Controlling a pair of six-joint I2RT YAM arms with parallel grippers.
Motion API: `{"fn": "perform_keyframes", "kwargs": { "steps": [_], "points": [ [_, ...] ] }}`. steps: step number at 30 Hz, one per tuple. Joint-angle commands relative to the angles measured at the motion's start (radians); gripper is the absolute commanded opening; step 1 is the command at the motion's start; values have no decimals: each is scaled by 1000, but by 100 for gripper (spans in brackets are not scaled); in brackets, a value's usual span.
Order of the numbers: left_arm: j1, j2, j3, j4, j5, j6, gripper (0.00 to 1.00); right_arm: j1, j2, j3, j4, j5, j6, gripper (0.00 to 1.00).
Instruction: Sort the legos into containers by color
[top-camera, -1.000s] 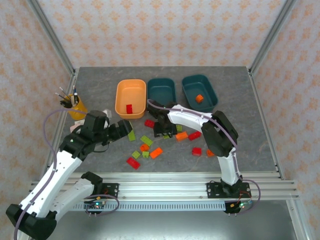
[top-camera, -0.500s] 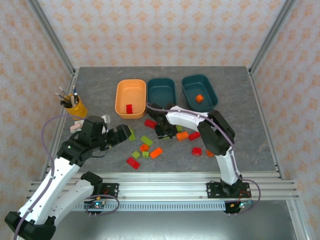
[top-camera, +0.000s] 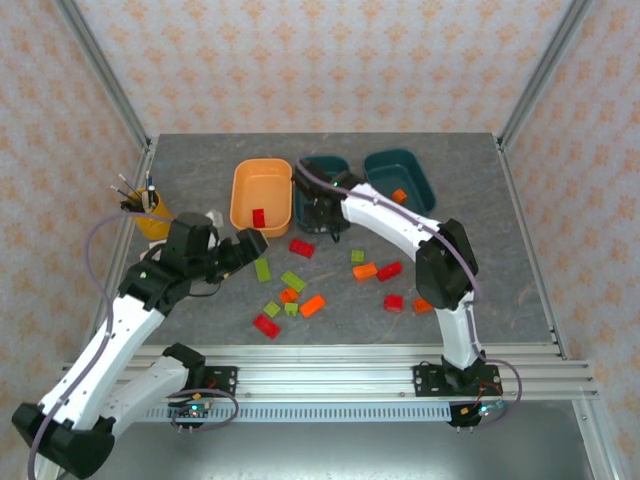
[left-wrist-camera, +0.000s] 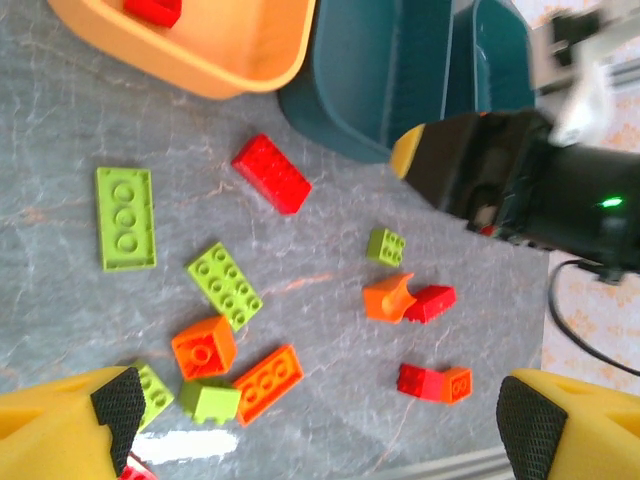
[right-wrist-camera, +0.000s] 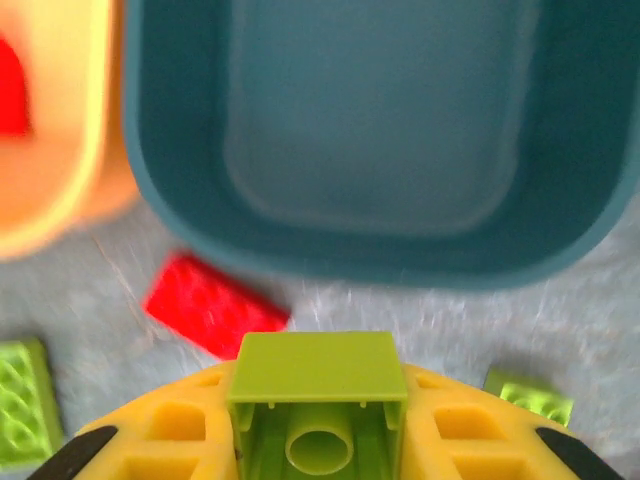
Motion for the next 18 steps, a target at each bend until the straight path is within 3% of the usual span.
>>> {"fn": "perform_keyframes", "kwargs": {
  "steps": [1, 7, 11, 18],
  "points": [
    [-2, 69, 50, 68, -66, -36, 94, -49, 118, 120, -44, 39, 26, 29],
    [6, 189, 127, 47, -90, -23, 94, -110, 376, 417, -125, -9, 44, 30],
    [14, 231, 135, -11, -103, -16, 94, -140, 480, 525, -160, -57, 56, 39],
    [15, 214, 122, -117, -127, 0, 93, -134, 440, 600, -170, -102, 11, 59]
  ]
}}
